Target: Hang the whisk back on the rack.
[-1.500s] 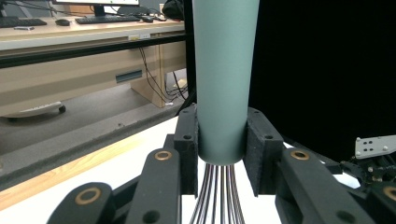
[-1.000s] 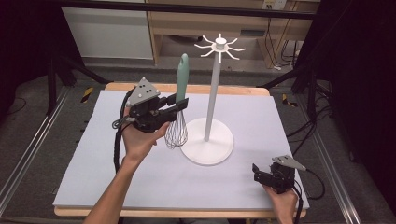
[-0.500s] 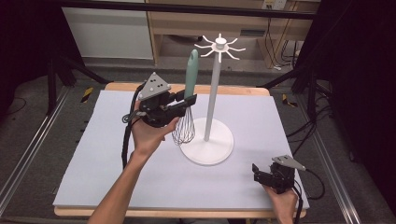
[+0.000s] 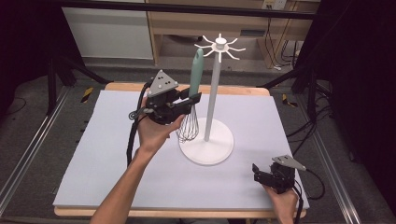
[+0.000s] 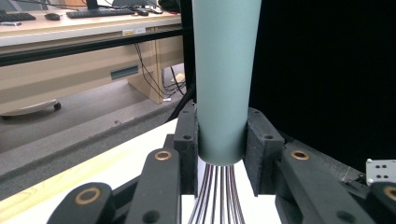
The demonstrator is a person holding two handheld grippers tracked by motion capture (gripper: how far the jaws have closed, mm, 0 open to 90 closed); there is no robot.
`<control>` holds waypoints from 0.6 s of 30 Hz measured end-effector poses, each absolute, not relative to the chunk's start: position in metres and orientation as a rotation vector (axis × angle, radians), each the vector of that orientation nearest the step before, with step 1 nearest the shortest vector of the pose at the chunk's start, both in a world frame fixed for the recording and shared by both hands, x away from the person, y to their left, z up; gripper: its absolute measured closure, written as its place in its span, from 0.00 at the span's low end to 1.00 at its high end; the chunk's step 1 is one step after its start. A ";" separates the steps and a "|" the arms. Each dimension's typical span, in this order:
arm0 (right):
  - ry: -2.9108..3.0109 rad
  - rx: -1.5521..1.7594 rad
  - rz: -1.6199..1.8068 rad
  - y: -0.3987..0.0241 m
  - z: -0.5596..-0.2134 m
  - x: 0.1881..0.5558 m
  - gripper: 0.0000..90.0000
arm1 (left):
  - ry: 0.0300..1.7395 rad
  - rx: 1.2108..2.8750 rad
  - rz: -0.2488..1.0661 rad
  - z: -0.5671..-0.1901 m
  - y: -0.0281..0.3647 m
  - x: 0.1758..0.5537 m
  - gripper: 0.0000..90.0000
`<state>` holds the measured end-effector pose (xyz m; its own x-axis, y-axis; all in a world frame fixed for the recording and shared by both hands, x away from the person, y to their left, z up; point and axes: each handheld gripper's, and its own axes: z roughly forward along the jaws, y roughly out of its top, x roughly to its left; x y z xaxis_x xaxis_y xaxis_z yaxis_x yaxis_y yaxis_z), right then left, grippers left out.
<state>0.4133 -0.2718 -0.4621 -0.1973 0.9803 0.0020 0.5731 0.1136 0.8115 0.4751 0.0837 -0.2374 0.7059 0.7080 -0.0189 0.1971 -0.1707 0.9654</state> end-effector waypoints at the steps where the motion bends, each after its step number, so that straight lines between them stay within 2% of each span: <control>1: 1.838 1.507 0.943 -0.272 -0.462 0.413 0.12 | 0.729 1.720 0.532 -0.237 0.084 0.476 0.76; 18: 1.842 1.507 0.945 -0.272 -0.462 0.414 0.12 | 0.743 1.735 0.534 -0.237 0.075 0.486 0.76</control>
